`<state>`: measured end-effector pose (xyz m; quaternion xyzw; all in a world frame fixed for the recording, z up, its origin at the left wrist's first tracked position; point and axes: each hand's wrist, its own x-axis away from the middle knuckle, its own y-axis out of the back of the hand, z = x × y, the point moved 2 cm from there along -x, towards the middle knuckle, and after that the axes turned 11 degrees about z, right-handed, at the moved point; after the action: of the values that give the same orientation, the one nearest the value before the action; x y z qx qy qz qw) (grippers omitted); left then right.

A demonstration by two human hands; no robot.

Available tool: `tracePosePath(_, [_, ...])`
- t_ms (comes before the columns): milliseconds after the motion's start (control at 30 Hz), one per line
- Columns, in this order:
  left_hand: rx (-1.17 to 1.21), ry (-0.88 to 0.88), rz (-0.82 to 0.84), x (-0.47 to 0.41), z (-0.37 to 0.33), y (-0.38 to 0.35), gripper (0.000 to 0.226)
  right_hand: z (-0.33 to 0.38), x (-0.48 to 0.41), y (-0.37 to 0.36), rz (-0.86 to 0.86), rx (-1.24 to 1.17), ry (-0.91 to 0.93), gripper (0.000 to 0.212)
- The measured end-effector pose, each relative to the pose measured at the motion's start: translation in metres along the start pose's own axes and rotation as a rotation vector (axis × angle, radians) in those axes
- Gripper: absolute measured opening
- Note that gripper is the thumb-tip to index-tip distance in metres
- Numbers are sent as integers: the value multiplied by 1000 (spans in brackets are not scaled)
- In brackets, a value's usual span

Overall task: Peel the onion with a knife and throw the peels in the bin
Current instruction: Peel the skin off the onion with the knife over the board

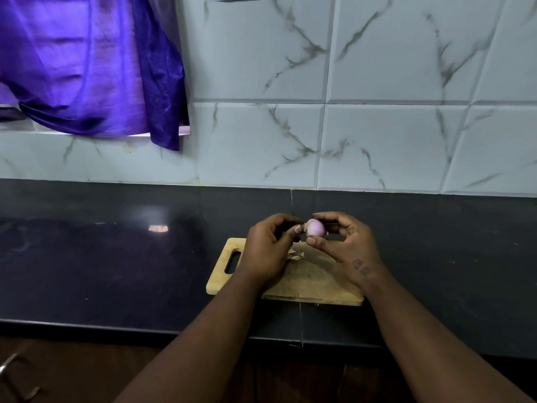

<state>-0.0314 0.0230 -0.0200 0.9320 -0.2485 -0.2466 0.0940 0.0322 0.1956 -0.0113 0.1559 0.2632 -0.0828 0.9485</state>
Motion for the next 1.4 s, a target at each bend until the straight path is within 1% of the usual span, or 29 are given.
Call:
tracePosePath(133, [-1,-15,-13,3,-4,0,21,1,2,0,18,31,-2,49])
tracePosePath(333, [-11,-36,-63,2,-5,2,14,4,3,-4,34,55,-4,44])
tracePosePath(500, [-156,-78,-79,2,-9,0,13,6,3,-7,46,31,8,44])
tracePosePath(633, [7,17,-81,1,-5,1,19,8,3,-6,54,-43,61,46])
tracePosePath(700, [-5,50,-37,0,-2,0,18,5,3,-6,72,-79,55,47])
tracePosePath(800, [-10,45,-12,0,-1,-2,29,2,3,-6,94,-108,13,48])
tracePosePath(867, [38,29,-4,1,-3,-1,22,2,3,-5,95,-113,-14,52])
tracePosePath(900, [43,17,17,2,-5,-1,15,2,3,-5,86,-98,-18,56])
tracePosePath(933, [23,5,38,2,-6,-1,15,2,3,-4,74,-85,-19,59])
tracePosePath(1000, [-19,-11,68,1,-5,-2,27,3,3,-4,54,-73,-21,59])
tracePosePath(1100, [3,-31,46,1,-6,-1,28,2,2,-6,66,-53,-14,52])
tracePosePath(1267, [48,-60,-7,2,-8,2,19,2,1,-5,63,-84,12,51])
tracePosePath(1400, [82,-45,-45,2,-7,3,14,1,2,-5,84,-113,4,51])
